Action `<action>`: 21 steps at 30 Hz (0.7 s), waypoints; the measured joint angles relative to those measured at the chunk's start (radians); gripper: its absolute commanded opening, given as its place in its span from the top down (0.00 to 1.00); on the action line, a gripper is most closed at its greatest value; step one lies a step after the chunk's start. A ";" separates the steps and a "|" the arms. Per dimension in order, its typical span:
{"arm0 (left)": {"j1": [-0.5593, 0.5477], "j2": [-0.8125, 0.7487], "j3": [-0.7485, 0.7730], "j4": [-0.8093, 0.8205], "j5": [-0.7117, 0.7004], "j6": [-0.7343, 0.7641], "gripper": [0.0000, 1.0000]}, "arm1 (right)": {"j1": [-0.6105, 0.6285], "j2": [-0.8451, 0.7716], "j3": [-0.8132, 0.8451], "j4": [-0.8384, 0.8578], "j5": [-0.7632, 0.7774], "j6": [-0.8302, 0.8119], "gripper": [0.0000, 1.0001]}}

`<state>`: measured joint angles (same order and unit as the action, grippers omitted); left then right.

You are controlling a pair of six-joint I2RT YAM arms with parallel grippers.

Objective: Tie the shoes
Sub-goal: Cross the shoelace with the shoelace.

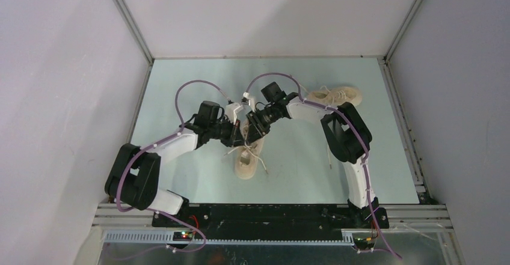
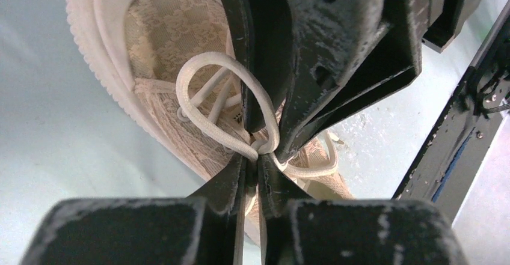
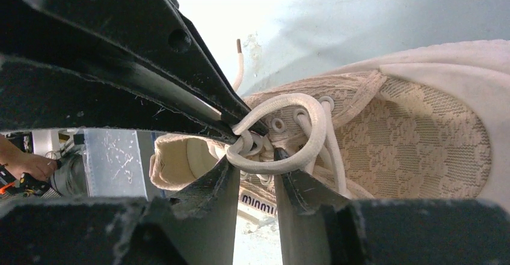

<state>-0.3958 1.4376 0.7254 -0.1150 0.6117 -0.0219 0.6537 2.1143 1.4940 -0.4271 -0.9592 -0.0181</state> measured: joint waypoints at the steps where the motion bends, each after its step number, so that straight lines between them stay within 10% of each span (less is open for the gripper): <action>1: 0.004 0.000 0.000 0.000 0.001 -0.009 0.85 | 0.000 0.003 0.005 -0.002 -0.003 0.000 0.70; 8: 0.024 -0.018 0.000 -0.016 0.003 -0.031 0.78 | 0.005 0.020 0.024 -0.006 -0.032 0.002 0.99; 21: 0.029 -0.063 0.000 -0.096 -0.006 0.046 0.85 | 0.005 0.020 0.024 0.019 -0.055 0.011 1.00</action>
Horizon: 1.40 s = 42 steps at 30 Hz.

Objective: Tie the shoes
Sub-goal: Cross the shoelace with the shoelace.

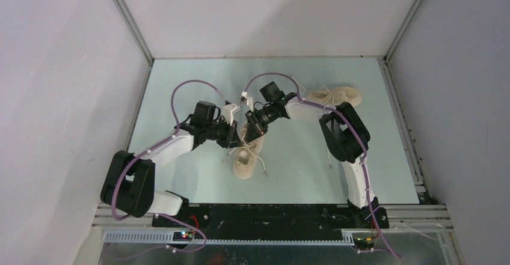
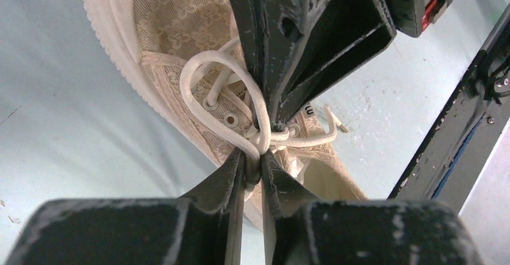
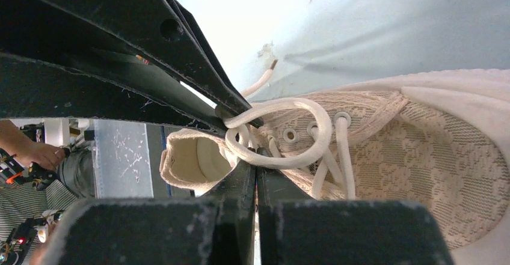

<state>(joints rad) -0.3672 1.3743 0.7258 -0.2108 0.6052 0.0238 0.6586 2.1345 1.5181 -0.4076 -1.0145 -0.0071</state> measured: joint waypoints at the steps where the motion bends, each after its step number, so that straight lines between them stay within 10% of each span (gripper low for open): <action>1: 0.000 0.000 0.000 -0.002 0.001 0.008 0.88 | -0.002 0.000 -0.001 0.003 0.000 0.000 1.00; 18: 0.000 0.000 0.000 0.009 0.026 0.033 1.00 | 0.006 0.003 -0.001 0.011 -0.001 -0.004 0.71; 32: 0.007 0.000 -0.012 0.021 0.045 0.030 0.98 | 0.012 0.045 0.053 -0.060 -0.061 -0.039 0.99; 42: 0.009 0.000 -0.014 0.029 0.053 0.026 0.65 | 0.013 -0.012 -0.017 -0.027 -0.015 -0.047 1.00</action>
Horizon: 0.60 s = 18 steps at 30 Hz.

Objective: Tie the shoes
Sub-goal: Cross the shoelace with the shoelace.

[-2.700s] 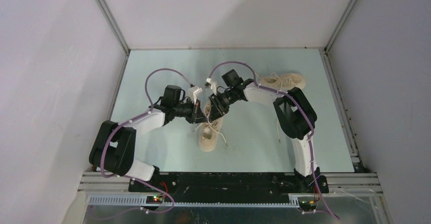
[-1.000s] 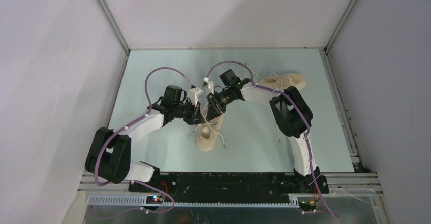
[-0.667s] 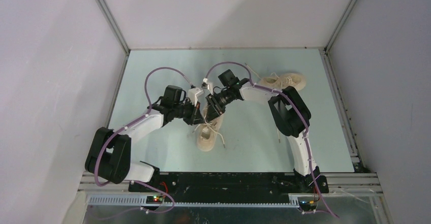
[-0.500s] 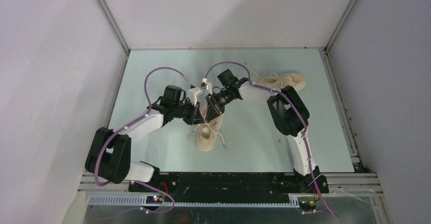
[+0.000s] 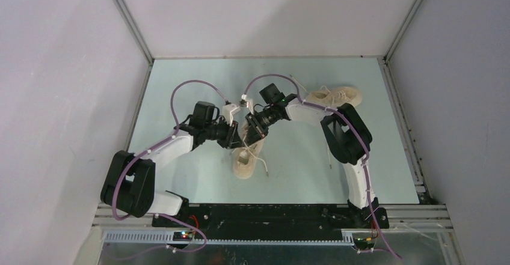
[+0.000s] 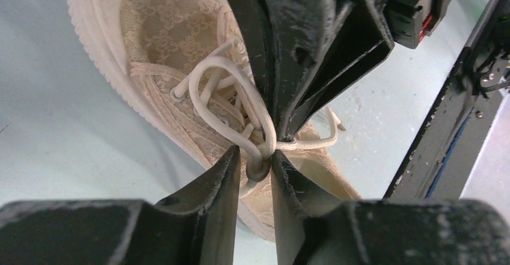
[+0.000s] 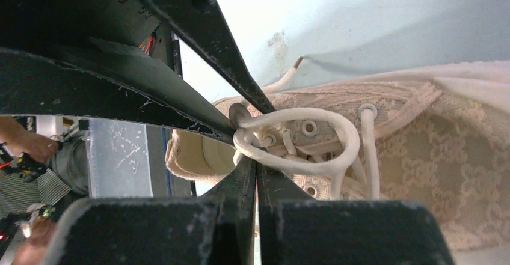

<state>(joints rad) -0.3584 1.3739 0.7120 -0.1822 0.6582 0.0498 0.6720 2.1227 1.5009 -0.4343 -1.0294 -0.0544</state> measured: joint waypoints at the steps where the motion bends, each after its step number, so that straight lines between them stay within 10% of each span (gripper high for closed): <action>1: 0.000 0.000 0.000 0.004 0.002 -0.001 0.64 | 0.000 -0.015 -0.013 0.008 0.015 0.002 1.00; 18: 0.082 0.069 0.001 0.185 0.087 -0.277 0.44 | -0.029 -0.106 -0.071 0.048 0.197 0.021 1.00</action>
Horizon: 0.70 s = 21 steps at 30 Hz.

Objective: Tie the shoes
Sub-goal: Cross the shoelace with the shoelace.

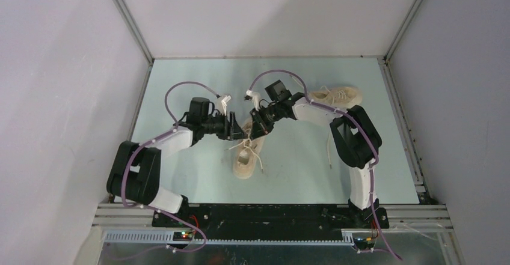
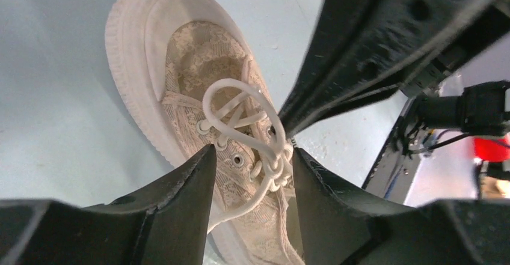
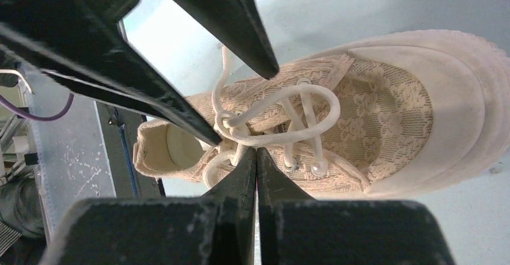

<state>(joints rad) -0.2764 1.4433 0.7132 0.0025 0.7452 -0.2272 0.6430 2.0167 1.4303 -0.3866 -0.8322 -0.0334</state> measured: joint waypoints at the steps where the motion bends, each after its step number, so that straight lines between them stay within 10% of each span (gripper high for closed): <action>1: 0.001 0.016 0.002 0.006 0.003 -0.022 0.44 | 0.000 -0.004 -0.003 -0.001 0.004 0.000 1.00; 10: 0.001 0.173 0.109 0.034 0.028 -0.158 0.52 | 0.004 -0.035 -0.027 -0.006 0.021 -0.005 1.00; 21: 0.001 0.235 0.142 0.032 0.089 -0.180 0.98 | 0.010 -0.035 -0.028 -0.008 0.021 -0.009 1.00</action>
<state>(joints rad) -0.2752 1.6779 0.8547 0.0349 0.8341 -0.4068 0.6533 1.9820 1.4025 -0.3950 -0.8108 -0.0422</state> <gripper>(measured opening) 0.139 0.007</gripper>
